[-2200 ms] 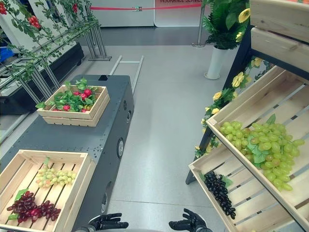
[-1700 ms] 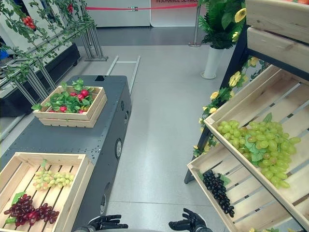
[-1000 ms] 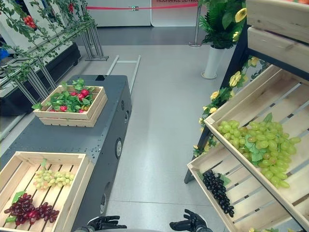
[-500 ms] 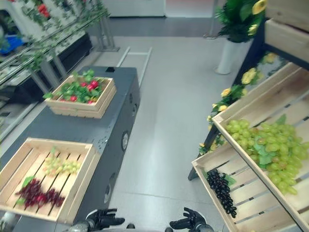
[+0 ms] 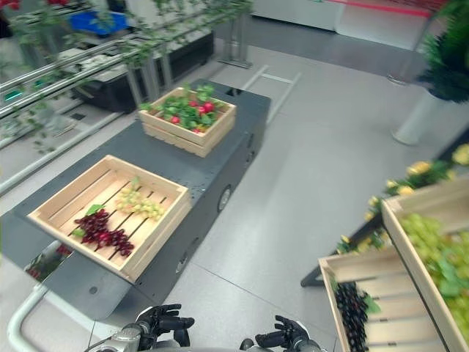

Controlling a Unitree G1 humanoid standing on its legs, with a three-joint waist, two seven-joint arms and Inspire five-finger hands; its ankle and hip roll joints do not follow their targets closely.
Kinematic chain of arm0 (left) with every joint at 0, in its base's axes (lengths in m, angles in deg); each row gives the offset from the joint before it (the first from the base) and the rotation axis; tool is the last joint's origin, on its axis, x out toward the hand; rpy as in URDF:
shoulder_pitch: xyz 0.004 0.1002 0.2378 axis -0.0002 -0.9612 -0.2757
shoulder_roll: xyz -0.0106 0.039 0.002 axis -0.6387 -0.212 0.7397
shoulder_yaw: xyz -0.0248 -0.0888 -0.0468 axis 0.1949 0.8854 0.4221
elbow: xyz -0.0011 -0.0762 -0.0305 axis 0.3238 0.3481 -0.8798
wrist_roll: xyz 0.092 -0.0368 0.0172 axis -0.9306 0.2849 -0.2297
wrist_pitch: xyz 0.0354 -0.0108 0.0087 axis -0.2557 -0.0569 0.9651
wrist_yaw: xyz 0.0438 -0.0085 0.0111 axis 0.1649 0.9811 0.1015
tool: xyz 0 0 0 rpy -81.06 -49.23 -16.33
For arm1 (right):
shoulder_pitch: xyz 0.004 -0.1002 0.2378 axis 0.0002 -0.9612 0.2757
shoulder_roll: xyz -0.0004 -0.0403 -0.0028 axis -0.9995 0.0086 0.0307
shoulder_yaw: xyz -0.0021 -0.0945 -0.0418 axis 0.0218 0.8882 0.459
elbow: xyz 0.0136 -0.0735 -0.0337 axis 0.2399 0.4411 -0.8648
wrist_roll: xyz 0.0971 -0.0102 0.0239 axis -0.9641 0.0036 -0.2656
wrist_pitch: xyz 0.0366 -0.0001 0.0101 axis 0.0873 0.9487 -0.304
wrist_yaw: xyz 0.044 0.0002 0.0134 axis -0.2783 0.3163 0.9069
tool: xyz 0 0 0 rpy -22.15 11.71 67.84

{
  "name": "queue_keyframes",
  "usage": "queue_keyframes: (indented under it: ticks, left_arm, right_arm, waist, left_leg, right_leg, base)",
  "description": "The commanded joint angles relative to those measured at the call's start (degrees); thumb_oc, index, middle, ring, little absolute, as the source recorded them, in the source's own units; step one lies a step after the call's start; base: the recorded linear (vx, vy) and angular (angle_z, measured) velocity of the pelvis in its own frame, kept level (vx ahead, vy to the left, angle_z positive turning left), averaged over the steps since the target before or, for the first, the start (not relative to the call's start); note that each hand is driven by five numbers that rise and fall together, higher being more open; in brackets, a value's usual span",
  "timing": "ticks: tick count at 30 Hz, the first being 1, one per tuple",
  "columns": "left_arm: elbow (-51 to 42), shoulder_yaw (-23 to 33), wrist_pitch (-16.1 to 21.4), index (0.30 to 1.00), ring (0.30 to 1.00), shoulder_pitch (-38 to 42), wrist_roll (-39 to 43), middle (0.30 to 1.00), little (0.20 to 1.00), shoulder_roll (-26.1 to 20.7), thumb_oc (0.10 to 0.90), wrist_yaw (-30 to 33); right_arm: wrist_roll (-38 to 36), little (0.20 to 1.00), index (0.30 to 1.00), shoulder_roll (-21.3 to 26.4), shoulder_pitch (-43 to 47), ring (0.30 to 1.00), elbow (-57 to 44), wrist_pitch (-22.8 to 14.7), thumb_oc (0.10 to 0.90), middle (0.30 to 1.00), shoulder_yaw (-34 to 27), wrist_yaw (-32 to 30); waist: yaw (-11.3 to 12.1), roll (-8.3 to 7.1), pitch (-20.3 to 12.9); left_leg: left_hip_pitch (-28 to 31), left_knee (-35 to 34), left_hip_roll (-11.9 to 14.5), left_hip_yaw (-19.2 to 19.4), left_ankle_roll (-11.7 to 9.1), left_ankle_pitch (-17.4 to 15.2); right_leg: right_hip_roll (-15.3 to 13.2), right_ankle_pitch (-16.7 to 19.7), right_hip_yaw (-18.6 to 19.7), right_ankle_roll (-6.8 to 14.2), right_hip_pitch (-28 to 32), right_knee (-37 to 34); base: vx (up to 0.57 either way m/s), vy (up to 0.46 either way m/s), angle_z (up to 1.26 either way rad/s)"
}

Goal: Pick up the fruits from the basket on one side to the basket on the other side

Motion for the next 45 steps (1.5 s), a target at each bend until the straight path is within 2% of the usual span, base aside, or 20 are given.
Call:
queue_keyframes:
  ticks: [1, 4, 6, 8, 10, 13, 14, 15, 16, 20, 24, 26, 29, 32, 34, 36, 40, 42, 43, 45]
  left_arm:
    - [1.1, -0.1, 2.1, 0.9, 0.9, -0.6, -1.2, 0.9, 0.9, 0.8, 0.8, -0.7]
    - [0.1, 0.3, 2.3, 0.9, 0.9, -1.4, -0.2, 0.9, 0.9, -0.1, 0.8, -3.4]
    - [-0.5, -0.1, 2.8, 0.9, 0.9, -1.6, 0.7, 0.9, 0.9, -0.4, 0.8, -3.8]
    - [-2.2, -1.0, 2.4, 0.9, 0.9, -0.7, 2.3, 0.9, 0.9, -1.2, 0.8, -4.7]
    - [-3.0, -2.2, 1.9, 0.9, 0.9, 0.2, 3.2, 0.9, 0.9, -1.9, 0.8, -4.6]
    - [-3.9, -3.2, 0.7, 0.9, 0.9, 1.4, 4.5, 0.9, 0.9, -2.4, 0.8, -4.2]
    - [-4.3, -4.1, 1.1, 0.9, 0.9, 1.6, 3.0, 0.9, 0.9, -2.3, 0.8, -4.2]
    - [-4.3, -4.3, 1.2, 0.9, 0.9, 1.6, 3.0, 0.9, 0.9, -2.3, 0.8, -4.3]
    - [-4.3, -4.9, 1.8, 0.9, 0.9, 1.5, 2.1, 0.9, 0.9, -2.2, 0.8, -4.9]
    - [-3.3, -5.2, 4.2, 0.9, 0.9, 0.4, 1.4, 0.9, 0.9, -2.1, 0.8, -5.4]
    - [-3.4, -5.2, 5.9, 0.9, 0.9, -0.3, 0.1, 0.9, 0.9, -3.2, 0.8, -5.4]
    - [-4.1, -5.7, 6.1, 0.9, 0.9, -0.6, 0.8, 0.9, 0.9, -3.6, 0.8, -4.7]
    - [-6.2, -6.0, 4.7, 0.9, 0.9, -0.2, 1.8, 0.9, 0.9, -3.5, 0.8, -5.0]
    - [-7.7, -6.6, 2.9, 0.9, 0.9, 0.7, -0.1, 0.9, 0.9, -2.8, 0.8, -5.0]
    - [-8.4, -8.2, 3.7, 0.9, 0.9, 2.0, -1.6, 0.9, 0.9, -2.7, 0.8, -4.9]
    - [-9.0, -8.9, 3.8, 0.9, 0.9, 3.0, -1.6, 0.9, 0.9, -2.5, 0.8, -4.9]
    - [-10.2, -9.2, 3.5, 0.9, 0.9, 3.8, 0.1, 0.9, 0.9, -2.4, 0.8, -5.9]
    - [-10.5, -9.2, 3.4, 0.9, 0.9, 4.0, 0.0, 0.9, 0.9, -2.4, 0.8, -6.5]
    - [-10.6, -9.3, 3.7, 0.9, 0.9, 4.1, -0.8, 0.9, 0.9, -2.0, 0.8, -6.3]
    - [-10.2, -9.5, 4.5, 0.9, 0.9, 3.9, -0.5, 0.9, 0.9, -1.7, 0.8, -6.0]
  right_arm:
    - [-1.9, 0.9, 0.9, 0.0, 1.7, 0.9, 0.7, -3.5, 0.8, 0.9, 0.4, -1.3]
    - [-1.2, 0.9, 0.9, -0.3, 1.6, 0.9, 0.0, -3.6, 0.8, 0.9, -0.9, -1.2]
    - [0.1, 0.9, 0.9, -0.3, 1.7, 0.9, -0.1, -3.7, 0.8, 0.9, -1.1, -1.0]
    - [1.2, 0.9, 0.9, -0.1, 1.9, 0.9, -0.7, -4.1, 0.8, 0.9, -1.2, -1.3]
    - [0.4, 0.9, 0.9, 0.6, 2.1, 0.9, -1.4, -4.4, 0.8, 0.9, -1.2, -1.5]
    - [-2.8, 0.9, 0.9, 1.1, 2.9, 0.9, -2.6, -4.6, 0.8, 0.9, -0.9, -2.2]
    - [-4.9, 0.9, 0.9, 1.0, 3.0, 0.9, -2.9, -4.2, 0.8, 0.9, -1.2, -3.0]
    - [-5.1, 0.9, 0.9, 1.0, 3.1, 0.9, -2.9, -4.3, 0.8, 0.9, -1.2, -3.1]
    - [-6.1, 0.9, 0.9, 0.9, 2.8, 0.9, -2.5, -4.9, 0.8, 0.9, -1.3, -3.0]
    - [-6.4, 0.9, 0.9, 0.1, 2.1, 0.9, -1.5, -4.9, 0.8, 0.9, -2.1, -2.9]
    - [-6.2, 0.9, 0.9, -0.7, 1.8, 0.9, -0.7, -4.2, 0.8, 0.9, -2.4, -2.3]
    - [-6.9, 0.9, 0.9, -1.4, 1.7, 0.9, -0.3, -3.8, 0.8, 0.9, -1.6, -2.7]
    - [-7.2, 0.9, 0.9, -0.8, 2.3, 0.9, -0.5, -2.9, 0.8, 0.9, -0.9, -2.9]
    - [-6.6, 0.9, 0.9, -0.5, 2.4, 0.9, -0.5, -2.3, 0.8, 0.9, -0.5, -3.5]
    - [-7.5, 0.9, 0.9, 0.6, 2.7, 0.9, -1.0, -2.0, 0.8, 0.9, -0.2, -3.6]
    - [-7.8, 0.9, 0.9, 1.3, 2.7, 0.9, -1.2, -2.5, 0.8, 0.9, -0.4, -3.6]
    - [-6.8, 0.9, 0.9, 3.1, 1.9, 0.9, -2.2, -2.6, 0.8, 0.9, -0.9, -3.6]
    - [-7.0, 0.9, 0.9, 3.2, 1.6, 0.9, -2.2, -3.1, 0.8, 0.9, -0.9, -3.6]
    - [-7.6, 0.9, 0.9, 3.1, 1.8, 0.9, -2.0, -3.6, 0.8, 0.9, -0.9, -4.0]
    - [-7.5, 0.9, 0.9, 2.8, 2.2, 0.9, -2.0, -3.8, 0.8, 0.9, -0.9, -4.2]
  waist:
    - [1.1, 1.16, -0.5]
    - [1.3, 1.32, -1.2]
    - [1.0, 1.32, -1.2]
    - [0.4, 1.67, -0.5]
    - [0.1, 1.87, 0.2]
    - [-0.2, 2.28, 0.7]
    - [-0.6, 2.08, 0.8]
    - [-0.7, 1.97, 0.8]
    - [-1.1, 1.44, 0.6]
    - [-1.6, 0.38, 0.1]
    - [-2.5, 0.35, 0.5]
    - [-3.1, -0.14, 0.7]
    - [-3.1, -0.9, 0.2]
    - [-3.2, -0.93, -0.6]
    - [-3.3, -0.85, -0.4]
    - [-3.6, -0.71, -0.1]
    - [-3.9, 0.46, 1.0]
    - [-3.6, 1.5, 1.4]
    - [-3.5, 2.14, 2.0]
    - [-2.9, 1.93, 2.3]
  left_leg:
    - [-1.5, -3.8, -0.9, -1.3, -1.1, 4.1]
    - [0.1, -4.0, -2.5, -1.7, 1.1, 1.8]
    - [0.4, -4.0, -3.6, -2.1, 2.3, 1.1]
    - [1.0, -4.0, -5.1, -3.3, 4.2, -0.3]
    - [1.5, -4.0, -5.9, -5.1, 4.8, -0.6]
    - [1.7, -4.0, -5.8, -8.4, 4.7, 0.2]
    - [1.6, -4.0, -6.1, -11.5, 4.8, 0.0]
    - [1.6, -4.0, -6.2, -12.1, 4.8, -0.1]
    - [1.4, -4.0, -7.0, -15.0, 5.3, -0.9]
    - [2.1, -4.0, -7.8, -18.1, 6.1, -2.9]
    - [4.0, -3.7, -6.3, -19.0, 6.2, -4.0]
    - [4.1, -2.0, -5.6, -19.8, 6.0, -4.9]
    - [4.4, -1.6, -3.1, -20.4, 4.5, -4.1]
    - [3.9, -1.3, -0.6, -18.6, 2.8, -2.8]
    - [1.7, 1.1, 0.4, -17.3, 1.6, -1.9]
    - [0.6, 3.7, 0.3, -16.1, 1.1, -2.4]
    - [-1.9, 6.6, -2.4, -13.9, 0.6, -2.6]
    - [-2.0, 1.5, -2.3, -12.4, -0.3, 0.4]
    - [-3.2, -2.5, -1.6, -10.4, -1.4, 4.3]
    - [-4.7, -2.7, -2.1, -11.1, -1.3, 4.9]
  right_leg:
    - [2.6, 0.0, -0.4, -2.0, 3.1, 0.9]
    - [0.6, -2.6, -1.2, -0.6, 2.6, 7.8]
    - [-0.7, -1.3, -0.1, 1.0, 0.4, 14.5]
    - [-3.4, 1.9, 2.3, 2.9, -6.3, 27.7]
    - [-3.6, 2.9, 4.0, 2.7, -8.7, 30.3]
    - [-1.7, 4.3, 5.6, 1.1, -10.1, 23.1]
    - [-0.7, 4.9, 8.3, 0.8, -10.8, 16.1]
    - [-0.5, 5.3, 9.0, 0.8, -10.9, 14.5]
    - [-0.3, 7.8, 12.8, 1.2, -12.0, 7.9]
    - [-1.5, 13.6, 17.8, 2.9, -14.0, -1.4]
    - [-0.5, 13.2, 20.5, 3.2, -15.1, -3.3]
    - [0.9, 12.1, 22.1, 2.9, -15.4, 0.5]
    - [0.9, 12.2, 21.3, 1.9, -12.8, -1.2]
    - [1.4, 10.8, 19.1, 0.7, -10.3, -1.7]
    - [1.4, 10.1, 17.2, -0.3, -8.8, -2.1]
    - [1.3, 9.7, 15.6, -0.8, -7.8, -2.7]
    - [1.0, 8.9, 12.8, -1.2, -5.7, -3.7]
    - [1.6, 8.4, 11.4, -1.0, -4.9, -3.9]
    - [2.1, 8.2, 10.8, -1.0, -4.2, -3.8]
    - [2.0, 7.8, 11.0, -0.9, -4.0, -3.8]
  base:
    - [0.15, 0.271, 0.18]
    - [0.17, 0.348, -0.09]
    - [0.09, 0.317, 0.02]
    - [0.04, 0.335, 0.08]
    - [0.03, 0.128, 0.41]
    - [0.04, -0.061, 0.83]
    - [0.04, -0.147, 0.91]
    - [0.12, -0.247, 0.98]
    - [0.1, -0.182, 0.89]
    - [0.18, -0.231, 0.94]
    - [0.23, -0.335, 0.71]
    - [0.25, -0.453, 0.83]
    - [0.18, -0.337, 0.98]
    - [0.17, -0.281, 0.36]
    - [0.09, -0.206, 0.48]
    - [0.08, -0.104, 0.52]
    - [0.1, 0.025, 0.51]
    - [0.08, 0.091, 0.47]
    - [0.1, 0.125, 0.45]
    - [0.09, 0.135, 0.41]
